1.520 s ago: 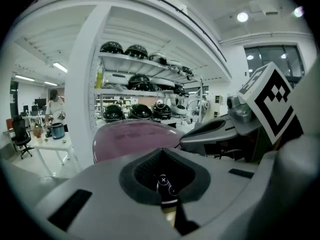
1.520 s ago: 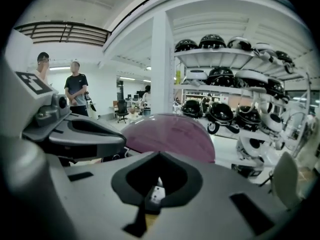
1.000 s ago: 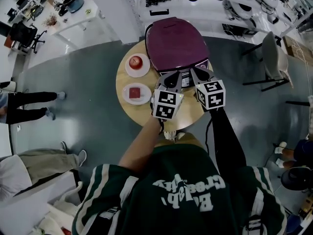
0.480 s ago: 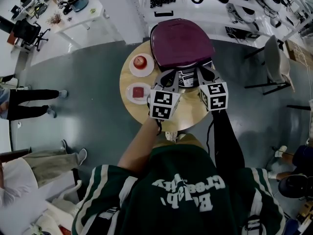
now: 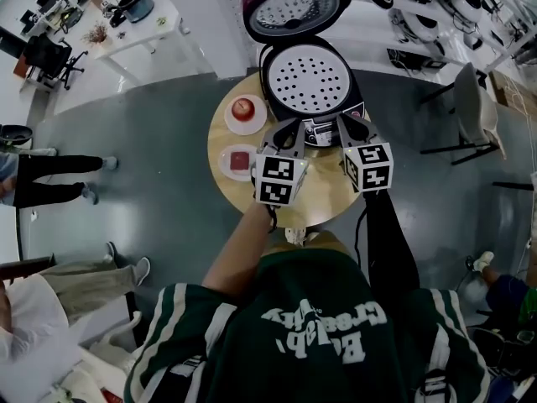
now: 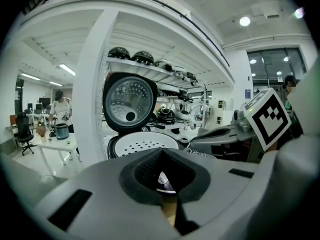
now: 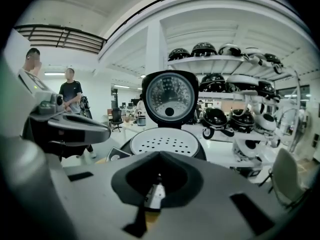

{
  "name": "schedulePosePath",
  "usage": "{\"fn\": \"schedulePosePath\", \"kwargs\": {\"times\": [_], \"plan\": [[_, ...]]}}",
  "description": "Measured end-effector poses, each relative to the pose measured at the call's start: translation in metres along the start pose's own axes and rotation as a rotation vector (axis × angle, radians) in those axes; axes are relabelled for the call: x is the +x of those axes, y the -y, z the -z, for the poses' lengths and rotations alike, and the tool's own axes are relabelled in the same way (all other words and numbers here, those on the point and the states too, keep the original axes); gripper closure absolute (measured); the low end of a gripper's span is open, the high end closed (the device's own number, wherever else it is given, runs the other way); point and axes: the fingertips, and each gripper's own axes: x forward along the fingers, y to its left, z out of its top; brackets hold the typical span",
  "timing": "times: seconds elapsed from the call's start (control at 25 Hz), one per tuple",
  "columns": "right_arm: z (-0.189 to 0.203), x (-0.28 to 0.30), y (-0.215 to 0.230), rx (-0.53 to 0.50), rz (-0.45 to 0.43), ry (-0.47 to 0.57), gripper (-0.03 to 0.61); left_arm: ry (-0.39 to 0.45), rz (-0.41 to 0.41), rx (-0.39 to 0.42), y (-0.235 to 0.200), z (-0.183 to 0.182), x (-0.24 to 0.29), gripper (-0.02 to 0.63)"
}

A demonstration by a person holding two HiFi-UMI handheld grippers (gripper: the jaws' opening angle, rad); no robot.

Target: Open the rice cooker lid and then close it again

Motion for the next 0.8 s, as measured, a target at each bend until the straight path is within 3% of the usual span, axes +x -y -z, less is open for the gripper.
{"fn": "schedulePosePath", "kwargs": {"times": [0.44, 0.8], "plan": [[-0.014, -0.002, 0.004, 0.021, 0.010, 0.041, 0.574, 0.022, -0.021, 0.009, -0.015, -0.010, -0.003, 0.618], [-0.080, -0.001, 0.014, 0.019, -0.010, 0.186, 0.573, 0.143, -0.072, 0.003, -0.043, -0.072, -0.009, 0.618]]}}
